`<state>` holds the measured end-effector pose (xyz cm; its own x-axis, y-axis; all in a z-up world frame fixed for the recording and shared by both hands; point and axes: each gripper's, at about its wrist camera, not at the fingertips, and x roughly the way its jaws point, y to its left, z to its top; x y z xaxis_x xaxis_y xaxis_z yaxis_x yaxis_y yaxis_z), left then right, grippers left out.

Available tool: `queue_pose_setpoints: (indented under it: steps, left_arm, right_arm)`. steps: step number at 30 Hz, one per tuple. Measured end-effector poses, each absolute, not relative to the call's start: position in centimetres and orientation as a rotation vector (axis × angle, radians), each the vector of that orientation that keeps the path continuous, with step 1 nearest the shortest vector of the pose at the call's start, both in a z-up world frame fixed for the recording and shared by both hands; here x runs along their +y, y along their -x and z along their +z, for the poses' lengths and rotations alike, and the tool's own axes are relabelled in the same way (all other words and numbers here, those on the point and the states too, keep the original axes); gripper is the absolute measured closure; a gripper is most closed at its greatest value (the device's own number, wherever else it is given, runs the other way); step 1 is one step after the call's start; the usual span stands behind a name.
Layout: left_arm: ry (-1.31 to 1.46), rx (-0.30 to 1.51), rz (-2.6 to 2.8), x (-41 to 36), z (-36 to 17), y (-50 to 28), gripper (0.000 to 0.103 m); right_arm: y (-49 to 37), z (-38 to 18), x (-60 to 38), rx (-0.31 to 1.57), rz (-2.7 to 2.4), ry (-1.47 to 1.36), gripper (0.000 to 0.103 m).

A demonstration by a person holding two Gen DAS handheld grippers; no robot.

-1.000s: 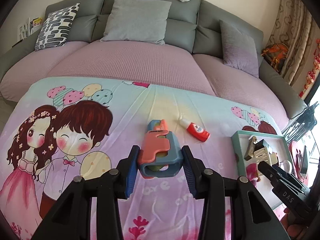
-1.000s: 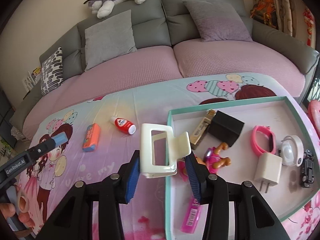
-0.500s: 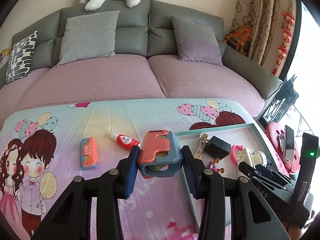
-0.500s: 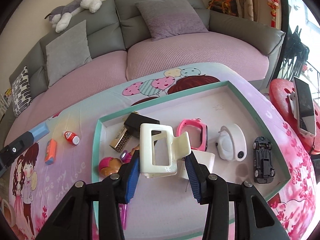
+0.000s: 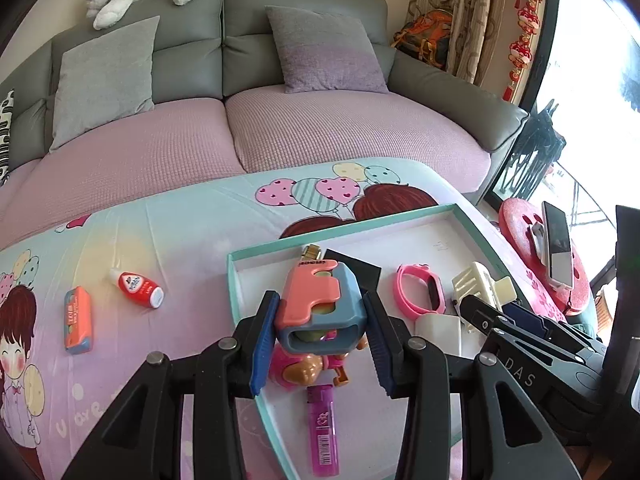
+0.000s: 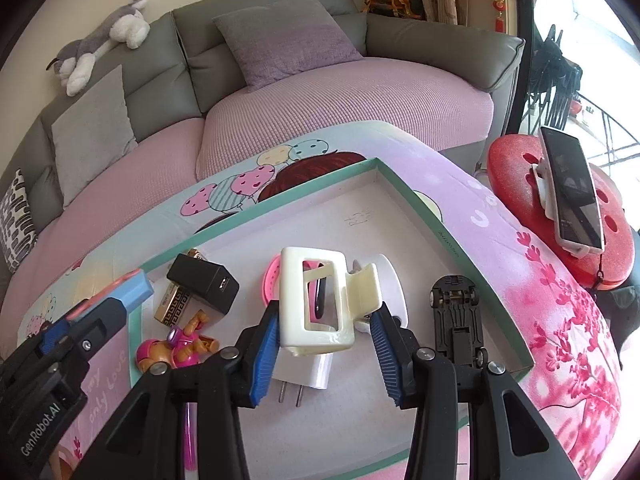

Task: Organize rigid objects
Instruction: 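Carry the pink-blue toy knife and white clip holder over the teal tray, then open the left tool to drop the knife while the right tool releases the clip holder in the tray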

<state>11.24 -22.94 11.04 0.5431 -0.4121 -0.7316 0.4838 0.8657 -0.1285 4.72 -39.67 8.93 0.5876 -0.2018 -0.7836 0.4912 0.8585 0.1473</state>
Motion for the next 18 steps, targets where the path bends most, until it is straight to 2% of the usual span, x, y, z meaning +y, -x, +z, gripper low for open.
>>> queue_pose_setpoints:
  steps: [18]
  left_arm:
    - [-0.12, 0.906, -0.556, -26.1, 7.7, -10.3, 0.059]
  right_arm:
    - [-4.5, 8.8, -40.5, 0.878, -0.4, -0.351, 0.055]
